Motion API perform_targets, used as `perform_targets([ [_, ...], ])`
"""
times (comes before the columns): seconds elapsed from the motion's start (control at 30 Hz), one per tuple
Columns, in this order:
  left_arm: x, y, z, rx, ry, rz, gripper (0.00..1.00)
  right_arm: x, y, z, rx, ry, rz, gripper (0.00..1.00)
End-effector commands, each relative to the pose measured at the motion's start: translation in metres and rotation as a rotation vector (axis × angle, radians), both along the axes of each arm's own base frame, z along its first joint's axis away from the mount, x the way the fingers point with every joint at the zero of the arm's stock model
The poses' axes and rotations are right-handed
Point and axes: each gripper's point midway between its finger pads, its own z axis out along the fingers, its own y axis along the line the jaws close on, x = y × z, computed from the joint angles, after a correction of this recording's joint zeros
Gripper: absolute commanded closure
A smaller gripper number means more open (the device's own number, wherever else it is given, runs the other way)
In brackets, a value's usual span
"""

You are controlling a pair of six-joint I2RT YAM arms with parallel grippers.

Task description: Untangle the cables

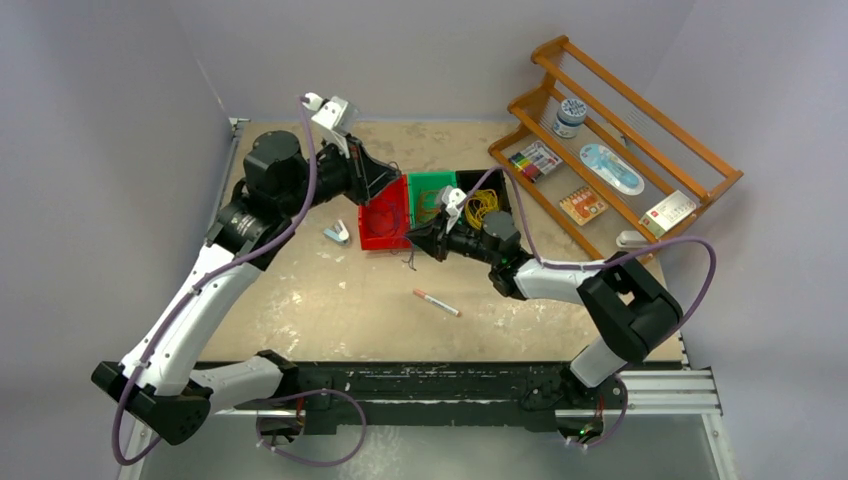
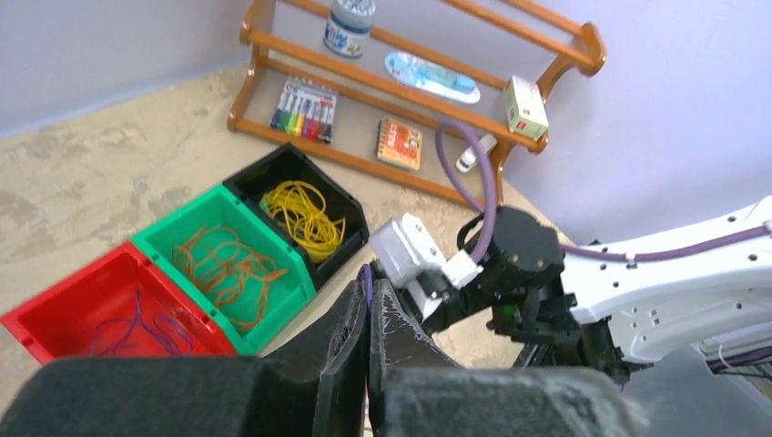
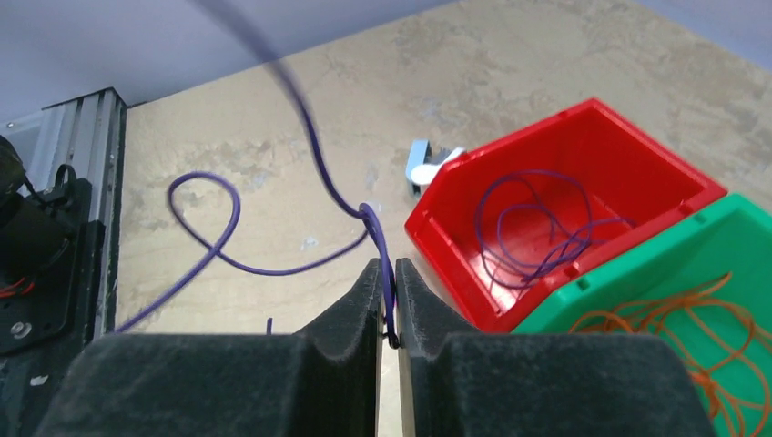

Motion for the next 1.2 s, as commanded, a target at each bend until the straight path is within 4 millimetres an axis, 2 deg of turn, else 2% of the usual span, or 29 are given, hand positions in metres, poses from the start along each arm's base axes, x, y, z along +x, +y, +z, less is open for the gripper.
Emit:
perform_targets([
  [0.0,0.000,0.002,0.050,-0.067,-0.108,0.018,1.00,-0.003,-0.008,0.017,0.061,-0.010,-0.035,0.90],
  [0.3,0.007,0.014,0.088,-0.099,-0.184,0.104,1.00,-0.018,-0.025,-0.014,0.019,0.067,-0.066,0.94],
  [0.67,0.017,0.037,0.119,-0.107,-0.246,0.241,1.00,-0.026,-0.053,-0.051,-0.030,0.183,-0.185,1.00],
  [0.77,0.024,0.052,0.125,-0.092,-0.256,0.334,1.00,-0.026,-0.065,-0.068,-0.052,0.261,-0.260,1.00],
  [0.93,0.033,0.091,0.139,-0.083,-0.275,0.548,1.00,-0.020,-0.086,-0.086,-0.069,0.360,-0.410,1.00],
  [1.17,0.029,0.136,0.151,-0.095,-0.301,0.760,1.00,-0.014,-0.099,-0.105,-0.119,0.428,-0.509,1.00],
])
